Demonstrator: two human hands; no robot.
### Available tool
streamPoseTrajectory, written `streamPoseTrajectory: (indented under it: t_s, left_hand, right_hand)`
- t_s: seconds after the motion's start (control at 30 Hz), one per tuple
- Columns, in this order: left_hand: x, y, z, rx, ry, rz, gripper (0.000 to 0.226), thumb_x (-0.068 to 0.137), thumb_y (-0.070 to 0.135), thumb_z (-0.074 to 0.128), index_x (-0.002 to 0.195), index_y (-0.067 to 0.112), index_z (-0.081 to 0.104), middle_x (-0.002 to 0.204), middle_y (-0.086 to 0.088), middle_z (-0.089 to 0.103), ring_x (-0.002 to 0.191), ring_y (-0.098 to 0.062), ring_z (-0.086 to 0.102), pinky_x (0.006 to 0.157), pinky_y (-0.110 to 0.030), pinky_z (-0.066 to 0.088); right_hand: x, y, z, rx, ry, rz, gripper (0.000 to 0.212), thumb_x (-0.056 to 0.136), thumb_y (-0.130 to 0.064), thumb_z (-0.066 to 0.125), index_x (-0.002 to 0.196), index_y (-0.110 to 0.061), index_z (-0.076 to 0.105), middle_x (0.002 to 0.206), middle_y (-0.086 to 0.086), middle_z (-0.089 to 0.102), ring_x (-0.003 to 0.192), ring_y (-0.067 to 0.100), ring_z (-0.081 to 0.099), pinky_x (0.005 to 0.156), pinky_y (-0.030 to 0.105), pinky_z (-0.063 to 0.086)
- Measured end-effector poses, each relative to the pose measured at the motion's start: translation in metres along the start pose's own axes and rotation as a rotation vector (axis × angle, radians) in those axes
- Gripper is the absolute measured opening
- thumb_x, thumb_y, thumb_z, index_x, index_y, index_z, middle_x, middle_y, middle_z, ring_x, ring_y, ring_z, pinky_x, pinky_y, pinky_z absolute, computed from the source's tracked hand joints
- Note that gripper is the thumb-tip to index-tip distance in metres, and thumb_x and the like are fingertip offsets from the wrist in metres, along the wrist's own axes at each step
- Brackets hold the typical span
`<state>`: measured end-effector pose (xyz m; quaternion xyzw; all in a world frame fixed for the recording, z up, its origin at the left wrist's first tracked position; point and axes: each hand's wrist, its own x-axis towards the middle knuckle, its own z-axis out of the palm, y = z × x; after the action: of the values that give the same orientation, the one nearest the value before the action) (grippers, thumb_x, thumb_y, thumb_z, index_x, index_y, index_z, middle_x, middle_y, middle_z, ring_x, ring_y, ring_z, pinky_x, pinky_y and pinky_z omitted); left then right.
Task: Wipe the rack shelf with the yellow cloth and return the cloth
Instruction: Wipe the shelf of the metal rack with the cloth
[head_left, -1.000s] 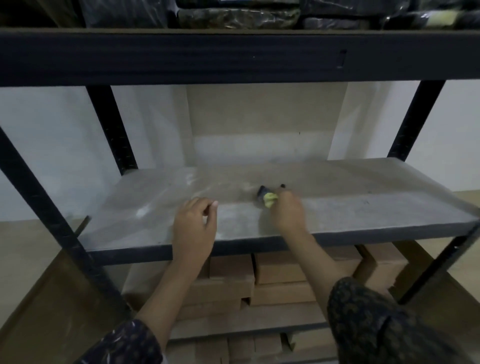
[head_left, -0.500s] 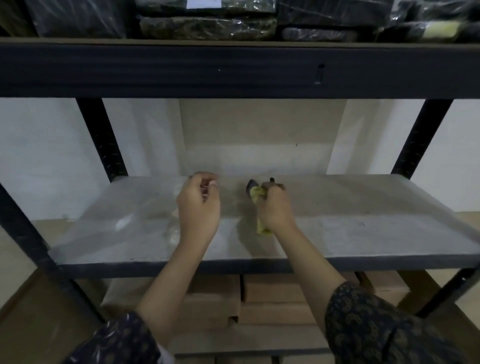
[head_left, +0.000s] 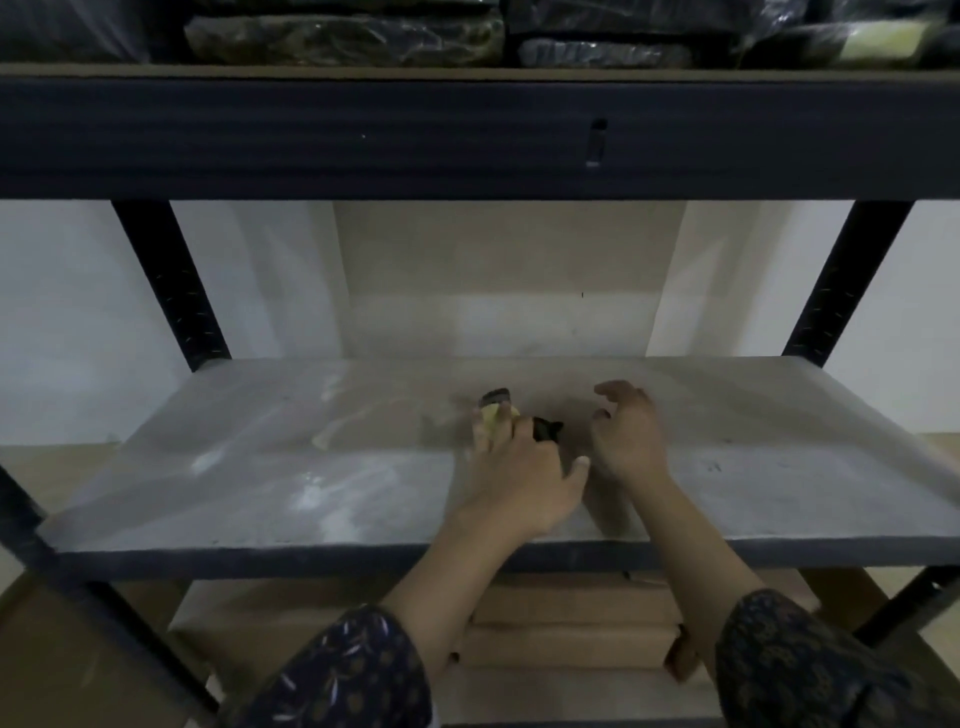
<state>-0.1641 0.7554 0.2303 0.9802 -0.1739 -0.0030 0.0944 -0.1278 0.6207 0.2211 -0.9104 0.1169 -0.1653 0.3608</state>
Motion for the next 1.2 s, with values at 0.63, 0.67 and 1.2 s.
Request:
streamPoseTrajectory:
  t_s: [0.63,0.67,1.2]
  left_hand:
    - [0.004,-0.071,0.002,-0.035,0.155,-0.077,0.04,0.092,0.036,0.045,0.125,0.014,0.054,0.132,-0.01,0.05,0.125,-0.031,0.042,0.105,-0.037,0.034]
    - [0.004,-0.061,0.007,-0.006,0.095,-0.037,0.054,0.091,0.051,0.041,0.136,0.02,0.045,0.143,-0.008,0.042,0.134,-0.033,0.032,0.113,-0.044,0.022]
    - [0.048,-0.096,0.027,-0.051,-0.005,-0.049,0.052,0.097,0.017,0.032,0.148,0.025,0.029,0.154,-0.003,0.03,0.141,-0.024,0.029,0.113,-0.045,0.028]
  right_hand:
    - [-0.013,-0.024,0.011,0.118,-0.237,0.021,0.03,0.081,-0.015,0.067,0.109,-0.006,0.058,0.088,0.004,0.057,0.084,0.021,0.055,0.059,0.024,0.04]
    - [-0.011,-0.021,0.01,0.085,-0.22,0.017,0.033,0.082,-0.016,0.065,0.111,-0.007,0.055,0.094,0.007,0.059,0.089,0.023,0.057,0.065,0.026,0.041]
    - [-0.009,0.009,0.022,-0.354,-0.162,-0.083,0.058,0.095,-0.037,0.044,0.146,-0.013,0.029,0.155,0.012,0.022,0.147,0.029,0.009,0.117,0.055,0.014]
